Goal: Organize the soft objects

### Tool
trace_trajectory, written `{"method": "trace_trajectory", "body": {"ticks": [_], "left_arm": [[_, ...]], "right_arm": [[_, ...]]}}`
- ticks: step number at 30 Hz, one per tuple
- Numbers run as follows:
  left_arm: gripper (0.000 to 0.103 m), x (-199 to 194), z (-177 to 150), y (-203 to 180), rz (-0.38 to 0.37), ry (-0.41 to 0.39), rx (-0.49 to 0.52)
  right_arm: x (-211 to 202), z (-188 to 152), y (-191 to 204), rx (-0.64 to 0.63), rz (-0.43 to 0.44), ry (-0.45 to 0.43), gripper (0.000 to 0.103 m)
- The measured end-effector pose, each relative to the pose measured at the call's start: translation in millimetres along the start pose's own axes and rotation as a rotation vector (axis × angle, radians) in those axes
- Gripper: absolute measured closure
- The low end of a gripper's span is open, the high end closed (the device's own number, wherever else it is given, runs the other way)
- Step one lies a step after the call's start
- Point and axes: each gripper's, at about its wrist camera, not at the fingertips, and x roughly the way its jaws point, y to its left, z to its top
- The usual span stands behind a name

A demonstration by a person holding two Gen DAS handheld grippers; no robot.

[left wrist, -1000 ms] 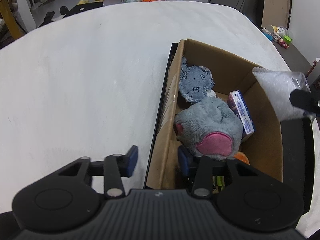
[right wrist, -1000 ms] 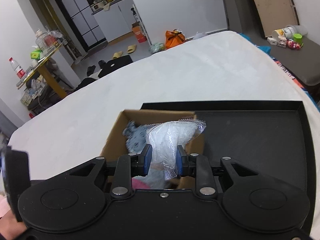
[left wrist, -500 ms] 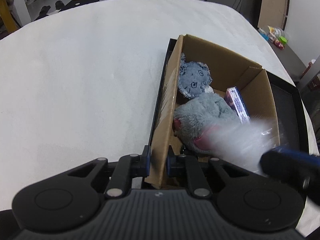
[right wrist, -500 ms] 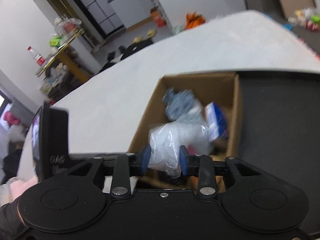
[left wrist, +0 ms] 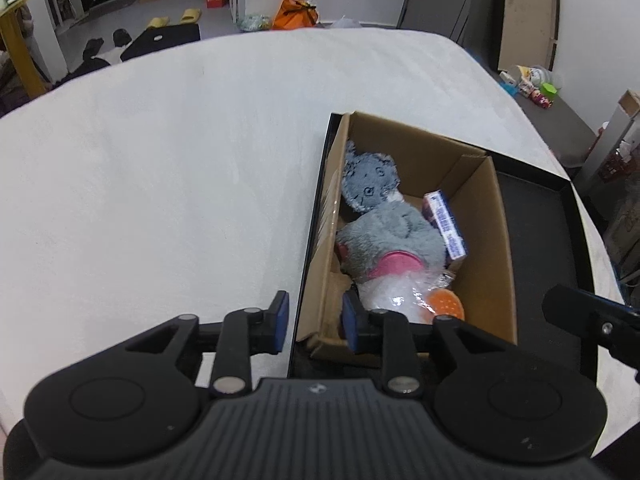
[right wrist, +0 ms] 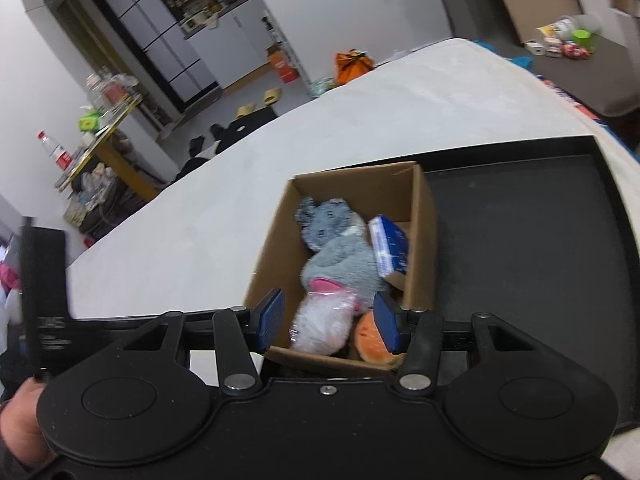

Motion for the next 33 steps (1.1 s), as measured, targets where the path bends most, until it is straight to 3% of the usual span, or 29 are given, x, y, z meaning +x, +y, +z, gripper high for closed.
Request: {"method": "trace_trajectory", "body": {"ticks": [6,8,12,14,17,22,27,33], "left_arm": [[0.059,-27,-6,-13,-0.012,-0.034,0.02],[0.055,-37,-8,-17,-0.021,-0.043,0.029],[0.043,-57,-14,-25,-0.03,-0.062,0.046],[0.037,-66,-17,-29,-0.032,-0.067,0.057],[0.032,-77,-23,-34,-0.021,-0.071,0.082],[0.028,-97,-34,-38,-0.023,-0.087,0.094],[0.011,-117,-45,-39,-0.04,-0.109,0.113],[0.005,-140,-56,-40,-0.052,-0.144,0.129]], "right_arm": [[-23,-6,-13,0.034,-0.029,-0.027,0.042],[-32,-7,-15,0.037,-0.023,-0.038,0.032],[-46,-10,-19,0.055,-0.041,-0.045,0.024],[-54,-12,-21,0.065,-0.042,-0.052,0.009],[-64,-16,-21,0.062,-0.055,-0.06,0.002],[-82,-20,-21,0.055,-0.068,-0.078,0.0],[-98,-25,-18,0.022,-0.126,-0.075,0.0],[-117,-34,-12,0.012,-0.147,-0.097,0.0]]}}
